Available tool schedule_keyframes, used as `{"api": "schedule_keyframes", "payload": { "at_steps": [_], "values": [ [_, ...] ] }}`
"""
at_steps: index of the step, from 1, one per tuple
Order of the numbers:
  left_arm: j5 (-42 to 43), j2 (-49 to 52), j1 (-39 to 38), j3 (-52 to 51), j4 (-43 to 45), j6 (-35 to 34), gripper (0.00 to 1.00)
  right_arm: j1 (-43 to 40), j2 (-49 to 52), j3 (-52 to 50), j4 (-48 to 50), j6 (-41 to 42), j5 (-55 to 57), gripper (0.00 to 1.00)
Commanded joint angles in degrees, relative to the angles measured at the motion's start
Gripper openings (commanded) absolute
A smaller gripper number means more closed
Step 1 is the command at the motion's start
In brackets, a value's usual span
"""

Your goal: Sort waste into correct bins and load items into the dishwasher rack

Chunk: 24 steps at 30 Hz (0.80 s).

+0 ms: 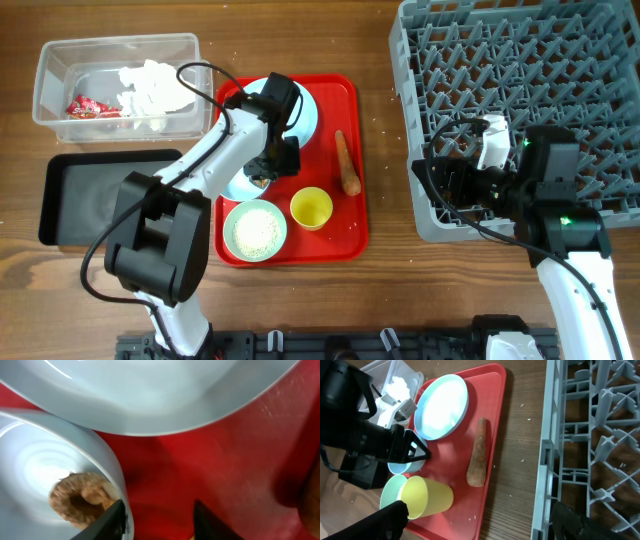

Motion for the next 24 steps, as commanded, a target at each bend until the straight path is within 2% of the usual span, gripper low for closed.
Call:
{"api": "schedule_keyframes", "payload": {
  "at_steps": [1,8,11,15,20,24],
  "values": [
    [-4.8,-0.9,-0.2,-0.7,0.5,0.0,0.28,0.0,0.2,1.1,-0.1,-1.2,1.0,0.94],
    [-7.7,-0.6,-0.2,-2.3,2.3,0.4,0.18,0.0,0.2,1.1,-0.1,-1.2,1.7,0.94],
    [-7.6,-0.6,-0.2,-4.3,4.3,0.4,0.16,0.0,0.2,1.1,-0.1,-1.2,2.1,0.94],
    [-7.7,-0.6,-0.2,-5.1,4.4,0.4,0.04,0.0,0.2,1.1,-0.2,-1.2,3.0,0.94],
    [-4.1,-1.6,-0.2,-2.9,3.4,0.5,0.04,0.0,0.2,1.1,-0.2,-1.2,3.0,0.94],
    [1.5,-4.7,0.2,3.3,-2.1,0.5,0.04,0.0,0.2,1.1,-0.5,-1.2,3.0,0.94]
  ]
}}
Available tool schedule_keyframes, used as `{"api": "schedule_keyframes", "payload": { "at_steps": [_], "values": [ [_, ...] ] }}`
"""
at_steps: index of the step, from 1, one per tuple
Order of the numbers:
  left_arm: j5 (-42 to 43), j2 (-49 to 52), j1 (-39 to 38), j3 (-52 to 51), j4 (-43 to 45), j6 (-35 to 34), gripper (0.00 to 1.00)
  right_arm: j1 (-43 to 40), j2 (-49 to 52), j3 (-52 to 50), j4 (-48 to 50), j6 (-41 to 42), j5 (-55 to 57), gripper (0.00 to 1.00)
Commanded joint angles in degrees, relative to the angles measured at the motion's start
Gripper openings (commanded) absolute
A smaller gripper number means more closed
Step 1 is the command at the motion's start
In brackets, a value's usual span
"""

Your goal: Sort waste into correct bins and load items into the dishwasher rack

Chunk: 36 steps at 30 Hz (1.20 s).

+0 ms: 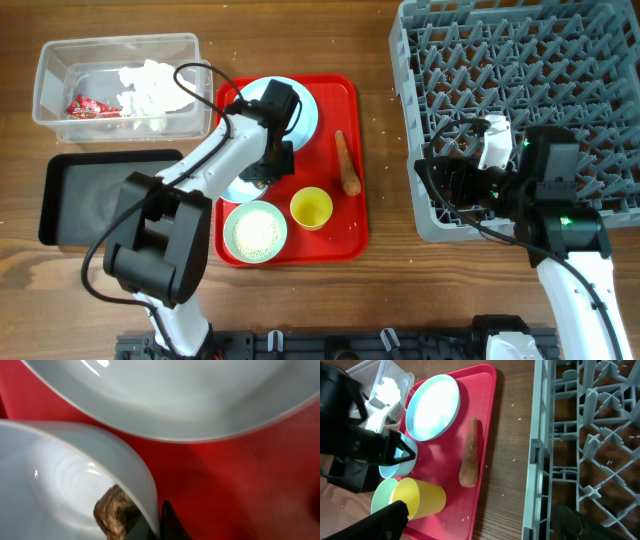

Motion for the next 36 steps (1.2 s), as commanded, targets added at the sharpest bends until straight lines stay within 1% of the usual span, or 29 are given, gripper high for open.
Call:
{"api": "schedule_keyframes", "payload": {
  "at_steps": [1,3,6,7,9,12,13,16,17,19,20,21,24,28,31,32,33,34,36],
  "values": [
    [7.6,-5.5,0.6,7.0,-5.4,0.1,0.04,0.0,0.2,1.1,-0.2,-1.2,0.8,0.94],
    [8.0,-9.0,2.3,9.0,-9.5,0.1,0.04,0.0,0.2,1.1,-0.2,-1.2,1.0,0.94],
    [8.0,-15.3,6.3,9.2,-14.4,0.3,0.04,0.0,0.2,1.1,-0.2,-1.2,1.5,0.94],
    [8.7,-16.8,7.8,9.2,-15.8,1.5,0.04,0.0,0.2,1.1,-0.2,-1.2,1.5,0.94],
    [13.2,-19.7,12.7,9.1,-18.4,5.8,0.04,0.0,0.2,1.1,-0.2,-1.2,1.5,0.95],
    [26.9,-21.3,23.6,8.1,-20.2,15.2,0.04,0.0,0.2,1.1,-0.2,-1.2,1.5,0.95],
    [32.6,-21.2,27.7,7.1,-20.0,18.6,0.04,0.0,0.2,1.1,-0.2,-1.2,1.5,0.95],
    [48.4,-21.1,39.9,2.0,-19.4,28.6,0.04,0.0,0.2,1.1,-0.2,-1.2,1.5,0.95],
    [52.0,-21.1,44.2,-0.1,-19.4,31.0,0.04,0.0,0.2,1.1,-0.2,-1.2,1.5,0.95],
    [58.3,-21.1,51.6,-4.2,-18.9,34.8,0.04,0.0,0.2,1.1,-0.2,-1.2,1.4,0.95],
    [60.7,-21.1,54.4,-6.1,-18.1,35.4,0.04,0.0,0.2,1.1,-0.2,-1.2,1.4,0.95],
    [65.1,-20.9,58.6,-9.1,-16.5,36.2,0.04,0.0,0.2,1.1,-0.1,-1.2,1.5,0.95],
    [72.4,-19.6,66.5,-16.0,-9.4,36.2,0.04,0.0,0.2,1.1,-0.1,-1.2,2.1,0.95],
    [79.5,-16.3,72.3,-20.1,-2.3,36.2,0.04,0.0,0.2,1.1,-0.2,-1.2,3.4,0.95],
    [84.2,-13.3,74.0,-20.2,0.0,36.2,0.04,0.0,0.2,1.1,-0.2,-1.2,3.4,0.95],
    [87.2,-12.5,74.1,-20.2,0.7,36.1,0.04,0.0,0.2,1.1,-0.1,-1.2,3.4,0.95],
    [89.6,-12.0,74.1,-20.2,-1.2,35.7,0.04,0.0,0.2,1.1,-0.1,-1.2,3.4,0.95],
    [90.8,-12.0,74.0,-20.2,-5.6,36.7,0.04,0.0,0.2,1.1,-0.2,-1.2,3.4,0.95],
    [89.9,-12.1,74.0,-20.2,-7.4,40.7,0.04,0.0,0.2,1.1,-0.5,-1.1,3.4,0.95]
  ]
}}
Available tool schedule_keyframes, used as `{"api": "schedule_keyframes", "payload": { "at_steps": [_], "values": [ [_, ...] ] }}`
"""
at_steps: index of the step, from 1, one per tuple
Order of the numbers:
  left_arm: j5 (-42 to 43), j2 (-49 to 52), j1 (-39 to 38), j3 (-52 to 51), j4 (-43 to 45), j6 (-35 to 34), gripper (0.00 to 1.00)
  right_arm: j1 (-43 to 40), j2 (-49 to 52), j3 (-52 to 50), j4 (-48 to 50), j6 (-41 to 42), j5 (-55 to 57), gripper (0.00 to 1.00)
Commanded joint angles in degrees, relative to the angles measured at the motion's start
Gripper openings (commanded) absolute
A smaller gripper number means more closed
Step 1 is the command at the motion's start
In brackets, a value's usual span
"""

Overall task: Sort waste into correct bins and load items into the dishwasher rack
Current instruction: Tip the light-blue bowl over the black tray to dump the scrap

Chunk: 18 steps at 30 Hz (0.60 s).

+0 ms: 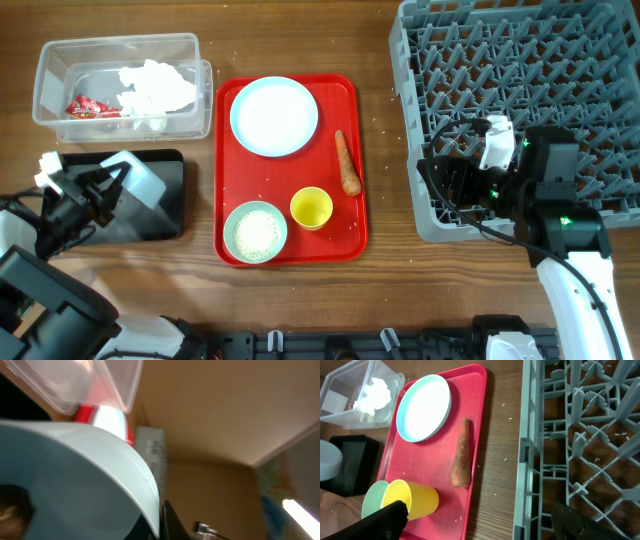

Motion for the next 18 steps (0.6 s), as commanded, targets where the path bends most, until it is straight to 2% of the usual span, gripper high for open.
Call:
{"api": "schedule_keyframes", "payload": {
  "at_steps": [1,4,7,11,18],
  "values": [
    [4.2,0.3,0.1,-0.3,-0.1,5.6,0.04,0.0,0.2,1.1,-0.2,-1.1,1.0,0.95],
    [0.5,0.6,0.3,-0.3,6.9,0.4,0.04,0.0,0.2,1.1,-0.1,-1.1,1.0,0.95],
    [3.3,0.8,0.3,-0.3,8.7,0.1,0.04,0.0,0.2,1.1,-0.1,-1.0,1.0,0.95],
    [8.8,2.2,0.3,-0.3,11.3,-3.8,0.04,0.0,0.2,1.1,-0.3,-1.1,1.0,0.95],
    [6.7,-1.4,-2.3,0.1,11.1,-2.1,0.04,0.0,0.2,1.1,0.0,-1.0,1.0,0.95]
  ]
}}
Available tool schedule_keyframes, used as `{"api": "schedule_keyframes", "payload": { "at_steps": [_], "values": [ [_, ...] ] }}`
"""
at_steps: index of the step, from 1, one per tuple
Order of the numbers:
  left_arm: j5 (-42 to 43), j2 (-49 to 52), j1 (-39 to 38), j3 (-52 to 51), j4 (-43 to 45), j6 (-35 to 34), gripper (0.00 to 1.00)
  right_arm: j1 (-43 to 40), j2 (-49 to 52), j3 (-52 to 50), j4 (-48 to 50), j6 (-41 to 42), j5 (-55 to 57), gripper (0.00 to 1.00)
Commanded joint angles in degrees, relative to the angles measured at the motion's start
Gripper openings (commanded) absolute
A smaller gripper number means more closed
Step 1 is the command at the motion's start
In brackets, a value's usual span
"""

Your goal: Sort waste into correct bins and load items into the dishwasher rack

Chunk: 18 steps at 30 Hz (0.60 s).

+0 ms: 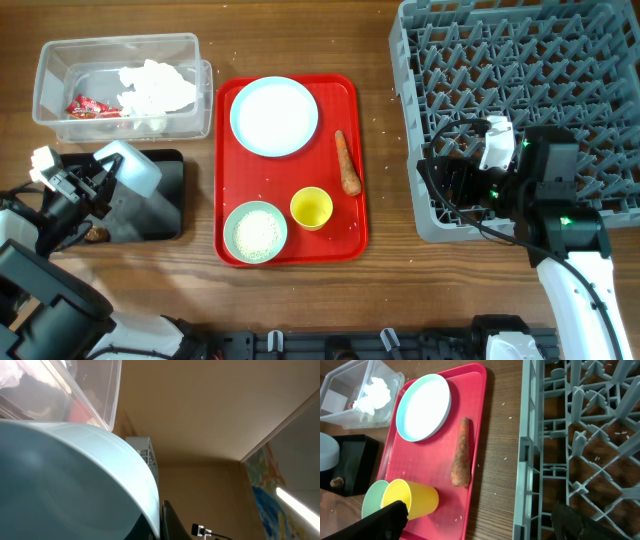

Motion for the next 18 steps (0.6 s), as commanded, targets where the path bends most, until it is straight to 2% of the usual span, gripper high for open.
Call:
{"api": "schedule_keyframes", "payload": {
  "at_steps": [1,5,11,14,16,18],
  "values": [
    [-0.4,-4.9,-3.2,1.0,0.0,0.7,0.04,0.0,0.2,1.1,0.1,-1.0,1.0,0.95],
    [-15.4,-13.7,-10.2,4.1,0.0,-3.8,0.04,0.0,0.2,1.1,0.0,-1.0,1.0,0.95],
    [-35.8,-24.3,-25.9,4.4,2.8,-7.5,0.04,0.0,0.2,1.1,0.4,-1.0,1.0,0.95],
    [-50.5,-25.8,-38.7,4.4,2.9,-7.5,0.04,0.0,0.2,1.1,0.4,-1.0,1.0,0.95],
    [-61.6,-24.0,-48.4,4.3,4.1,-7.5,0.06,0.0,0.2,1.1,0.3,-1.0,1.0,0.95],
    [-69.2,-20.6,-57.0,4.3,6.6,-7.5,0.09,0.0,0.2,1.1,0.3,-1.0,1.0,0.95]
  ]
}}
